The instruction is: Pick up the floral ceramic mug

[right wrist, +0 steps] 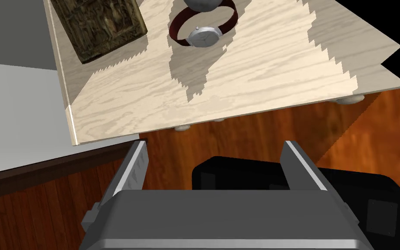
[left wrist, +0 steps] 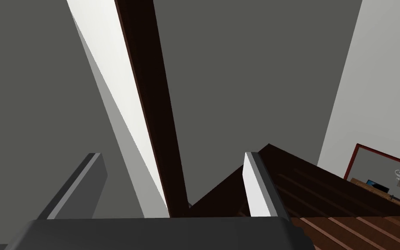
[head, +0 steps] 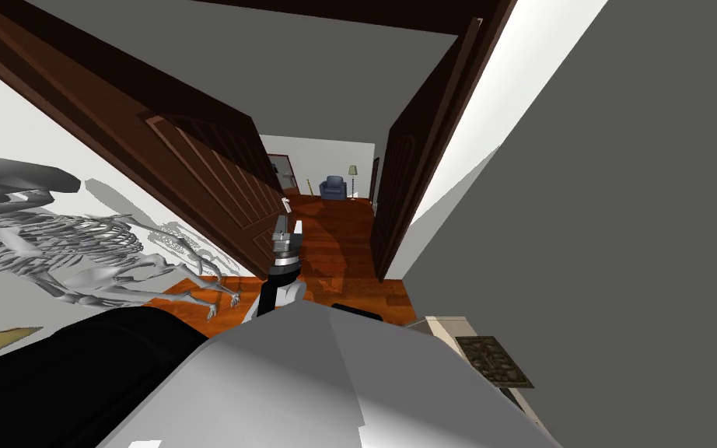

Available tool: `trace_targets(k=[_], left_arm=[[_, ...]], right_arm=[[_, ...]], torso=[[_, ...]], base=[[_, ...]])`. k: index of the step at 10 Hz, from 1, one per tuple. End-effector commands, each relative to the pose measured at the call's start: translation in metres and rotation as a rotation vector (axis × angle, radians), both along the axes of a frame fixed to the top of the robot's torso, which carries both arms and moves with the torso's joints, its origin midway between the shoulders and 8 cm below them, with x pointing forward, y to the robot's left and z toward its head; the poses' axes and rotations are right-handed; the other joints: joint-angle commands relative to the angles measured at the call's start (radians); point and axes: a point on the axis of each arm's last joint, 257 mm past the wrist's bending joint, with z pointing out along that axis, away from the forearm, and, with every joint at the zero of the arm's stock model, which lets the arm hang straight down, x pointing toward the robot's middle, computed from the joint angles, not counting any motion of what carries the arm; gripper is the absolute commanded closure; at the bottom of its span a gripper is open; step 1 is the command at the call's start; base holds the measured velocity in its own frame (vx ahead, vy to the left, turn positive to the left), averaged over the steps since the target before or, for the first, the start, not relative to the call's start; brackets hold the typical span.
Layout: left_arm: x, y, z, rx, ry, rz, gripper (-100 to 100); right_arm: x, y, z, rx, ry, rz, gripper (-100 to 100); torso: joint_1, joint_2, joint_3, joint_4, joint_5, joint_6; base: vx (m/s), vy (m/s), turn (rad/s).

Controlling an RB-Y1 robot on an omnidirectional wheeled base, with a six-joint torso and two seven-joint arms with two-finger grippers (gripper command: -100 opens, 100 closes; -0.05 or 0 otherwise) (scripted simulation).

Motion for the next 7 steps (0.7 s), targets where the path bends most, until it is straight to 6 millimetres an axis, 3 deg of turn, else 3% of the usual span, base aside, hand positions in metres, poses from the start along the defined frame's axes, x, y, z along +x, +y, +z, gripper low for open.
trace_targets(k=[1, 2, 4, 6, 7], left_arm=[[0.000, 0.000, 0.000, 0.000, 0.000, 0.000, 0], [0.000, 0.000, 0.000, 0.000, 0.000, 0.000, 0], [0.000, 0.000, 0.000, 0.000, 0.000, 0.000, 0], [0.000, 0.000, 0.000, 0.000, 0.000, 0.000, 0], [0.000, 0.000, 0.000, 0.000, 0.000, 0.000, 0]], right_arm=[[-0.026, -0.005, -0.004, 0.042, 0.022, -0.073, -100], [-0.026, -0.005, -0.004, 0.052, 0.011, -0.094, -100], [-0.066, -0.011, -0.007, 0.108, 0.046, -0.204, -100], [-0.066, -0.011, -0.007, 0.115, 0.037, -0.222, -100], [-0.083, -0.013, -0.008, 0.135, 0.054, -0.265, -100]], torso=[[0.000, 0.000, 0.000, 0.000, 0.000, 0.000], [0.000, 0.000, 0.000, 0.000, 0.000, 0.000], [-0.001, 0.000, 0.000, 0.000, 0.000, 0.000], [-0.002, 0.000, 0.000, 0.000, 0.000, 0.000], [-0.001, 0.000, 0.000, 0.000, 0.000, 0.000]], base=[[0.036, 0.000, 0.166], [0.030, -0.007, 0.087], [0.039, -0.015, 0.184], [0.028, -0.024, 0.024], [0.017, -0.026, 0.112]])
